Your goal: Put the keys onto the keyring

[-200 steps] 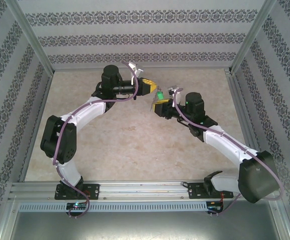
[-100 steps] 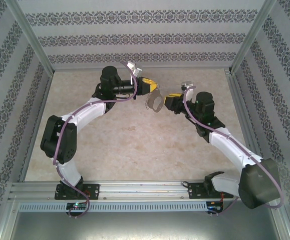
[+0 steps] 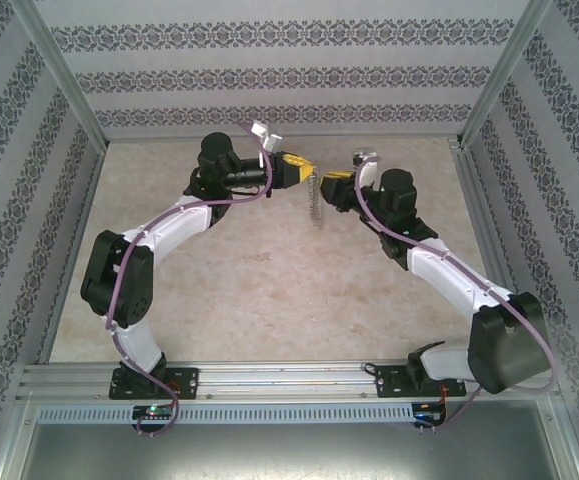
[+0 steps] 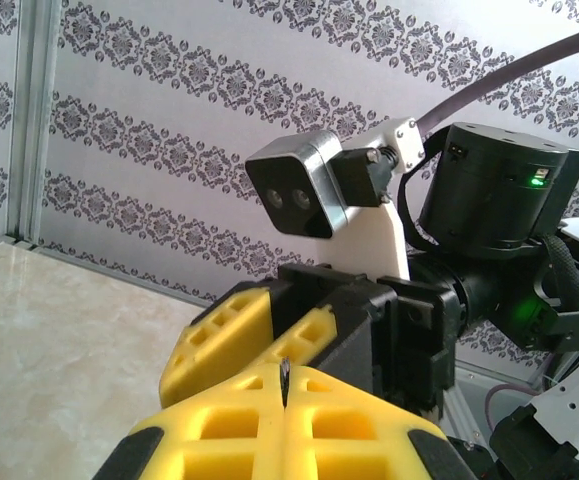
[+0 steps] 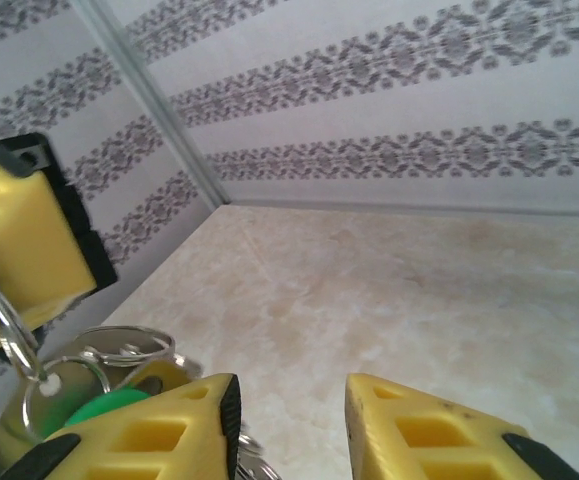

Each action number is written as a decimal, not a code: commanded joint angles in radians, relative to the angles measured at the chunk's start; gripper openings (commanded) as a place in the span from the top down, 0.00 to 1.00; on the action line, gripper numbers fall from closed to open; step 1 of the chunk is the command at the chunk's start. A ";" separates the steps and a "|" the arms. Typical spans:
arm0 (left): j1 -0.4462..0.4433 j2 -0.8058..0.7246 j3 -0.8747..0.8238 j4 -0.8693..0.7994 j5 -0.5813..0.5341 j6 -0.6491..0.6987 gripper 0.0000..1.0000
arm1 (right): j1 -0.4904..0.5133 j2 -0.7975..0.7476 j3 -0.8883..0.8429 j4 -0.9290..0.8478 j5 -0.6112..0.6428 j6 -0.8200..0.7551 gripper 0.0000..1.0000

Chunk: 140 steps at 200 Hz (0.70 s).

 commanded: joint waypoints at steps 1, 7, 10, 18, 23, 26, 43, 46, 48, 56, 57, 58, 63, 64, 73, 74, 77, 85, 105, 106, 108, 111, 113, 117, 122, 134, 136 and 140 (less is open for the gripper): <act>-0.009 0.016 -0.001 0.071 0.011 -0.016 1.00 | 0.054 0.027 0.042 -0.004 -0.056 -0.039 0.67; -0.009 0.018 0.000 0.071 0.011 -0.017 1.00 | 0.060 0.030 0.042 -0.014 -0.061 -0.049 0.67; -0.009 0.019 0.002 0.071 0.011 -0.016 1.00 | 0.062 0.030 0.044 -0.019 -0.060 -0.052 0.67; -0.010 0.021 0.003 0.071 0.010 -0.016 1.00 | 0.060 0.026 0.034 -0.023 -0.048 -0.054 0.67; -0.010 0.021 0.004 0.071 0.012 -0.016 1.00 | 0.055 0.019 0.024 -0.023 -0.039 -0.055 0.68; -0.009 0.021 0.005 0.071 0.012 -0.017 1.00 | 0.051 0.016 0.018 -0.021 -0.036 -0.055 0.67; -0.009 0.021 0.009 0.064 0.015 -0.015 1.00 | 0.015 -0.011 -0.017 -0.011 -0.035 -0.042 0.67; -0.009 0.022 0.010 0.061 0.015 -0.014 1.00 | 0.008 -0.015 -0.023 -0.007 -0.033 -0.040 0.67; -0.009 0.023 0.011 0.058 0.017 -0.012 1.00 | 0.004 -0.020 -0.028 -0.006 -0.033 -0.038 0.67; -0.010 0.024 0.016 0.050 0.023 -0.010 1.00 | -0.015 -0.037 -0.045 -0.001 -0.028 -0.032 0.66; -0.010 0.024 0.017 0.050 0.024 -0.010 1.00 | -0.018 -0.040 -0.048 -0.001 -0.028 -0.031 0.66; -0.010 0.024 0.017 0.049 0.024 -0.010 1.00 | -0.020 -0.041 -0.051 0.000 -0.027 -0.030 0.66; -0.009 0.025 0.019 0.048 0.028 -0.010 1.00 | -0.031 -0.053 -0.060 0.004 -0.028 -0.027 0.66; -0.010 0.026 0.019 0.048 0.029 -0.010 1.00 | -0.035 -0.054 -0.062 0.005 -0.028 -0.026 0.66; -0.010 0.028 0.021 0.049 0.032 -0.011 1.00 | -0.052 -0.070 -0.076 0.005 -0.033 -0.022 0.65; -0.010 0.028 0.021 0.049 0.032 -0.011 1.00 | -0.053 -0.072 -0.077 0.005 -0.033 -0.022 0.65; -0.010 0.029 0.021 0.049 0.034 -0.011 1.00 | -0.059 -0.077 -0.081 0.004 -0.034 -0.022 0.65; -0.010 0.030 0.023 0.049 0.035 -0.011 1.00 | -0.069 -0.088 -0.090 0.000 -0.038 -0.022 0.63; -0.010 0.032 0.026 0.053 0.038 -0.017 1.00 | -0.081 -0.110 -0.107 -0.001 -0.047 -0.031 0.59; -0.010 0.033 0.027 0.054 0.038 -0.017 1.00 | -0.082 -0.111 -0.108 -0.001 -0.049 -0.032 0.58; -0.009 0.033 0.027 0.055 0.038 -0.018 1.00 | -0.081 -0.112 -0.109 -0.001 -0.053 -0.034 0.58; -0.009 0.034 0.028 0.055 0.039 -0.020 1.00 | -0.082 -0.114 -0.112 0.001 -0.057 -0.036 0.57; -0.010 0.034 0.029 0.055 0.039 -0.021 1.00 | -0.082 -0.116 -0.115 0.003 -0.058 -0.038 0.56; -0.010 0.035 0.031 0.057 0.040 -0.024 1.00 | -0.082 -0.116 -0.118 0.006 -0.062 -0.040 0.55; -0.011 0.038 0.033 0.060 0.042 -0.030 1.00 | -0.081 -0.120 -0.122 0.007 -0.066 -0.044 0.54; -0.009 0.042 0.037 0.073 0.046 -0.045 1.00 | -0.079 -0.123 -0.125 0.006 -0.070 -0.056 0.53; -0.010 0.043 0.038 0.076 0.046 -0.047 1.00 | -0.079 -0.124 -0.126 0.006 -0.070 -0.059 0.53; -0.010 0.045 0.039 0.079 0.048 -0.052 1.00 | -0.077 -0.124 -0.127 0.006 -0.070 -0.064 0.53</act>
